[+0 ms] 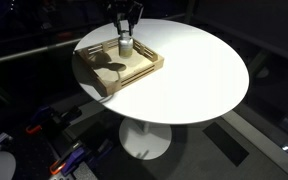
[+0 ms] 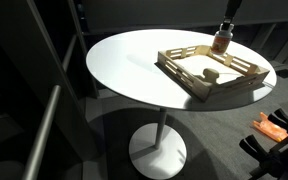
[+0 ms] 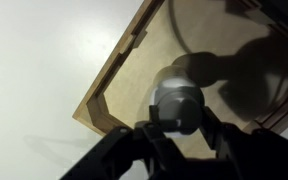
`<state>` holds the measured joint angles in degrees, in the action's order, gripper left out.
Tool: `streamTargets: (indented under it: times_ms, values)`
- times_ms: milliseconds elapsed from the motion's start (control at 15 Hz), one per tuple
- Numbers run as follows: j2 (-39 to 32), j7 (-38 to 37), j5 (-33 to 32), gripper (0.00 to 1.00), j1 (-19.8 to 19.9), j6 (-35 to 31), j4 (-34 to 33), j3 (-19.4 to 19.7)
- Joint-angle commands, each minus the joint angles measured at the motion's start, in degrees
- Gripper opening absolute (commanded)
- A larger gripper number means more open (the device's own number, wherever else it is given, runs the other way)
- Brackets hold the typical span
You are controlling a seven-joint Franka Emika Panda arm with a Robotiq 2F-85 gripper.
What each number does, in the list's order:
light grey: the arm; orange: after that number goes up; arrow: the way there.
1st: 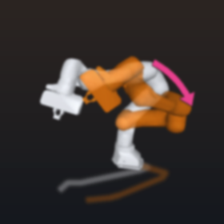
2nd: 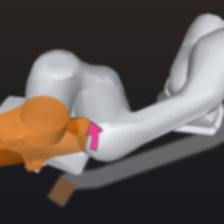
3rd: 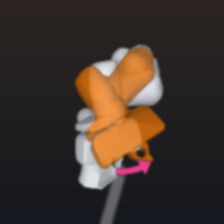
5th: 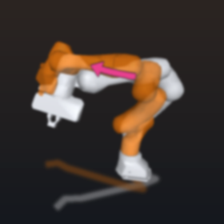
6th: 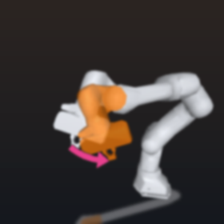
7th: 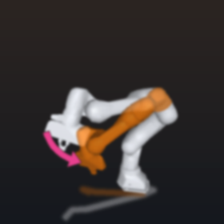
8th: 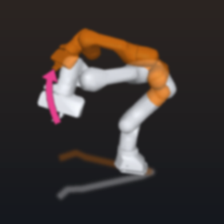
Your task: Remove the lid from the bottle
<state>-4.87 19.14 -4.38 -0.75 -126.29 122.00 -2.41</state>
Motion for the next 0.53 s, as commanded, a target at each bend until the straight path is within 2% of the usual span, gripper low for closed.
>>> streamTargets:
  times_ms: [0, 133, 333, 467]
  values:
    - [0.2, -2.6, -2.6, 0.68, -0.3, 0.3, -0.5, 0.3]
    - [0.2, -3.0, -3.1, 0.76, -0.4, 0.1, -0.4, 0.2]
    - [0.1, -2.9, -3.4, 0.99, -0.3, 0.0, -0.3, 0.2]
    - [0.1, -2.8, -3.3, 1.0, -0.3, 0.0, -0.3, 0.2]
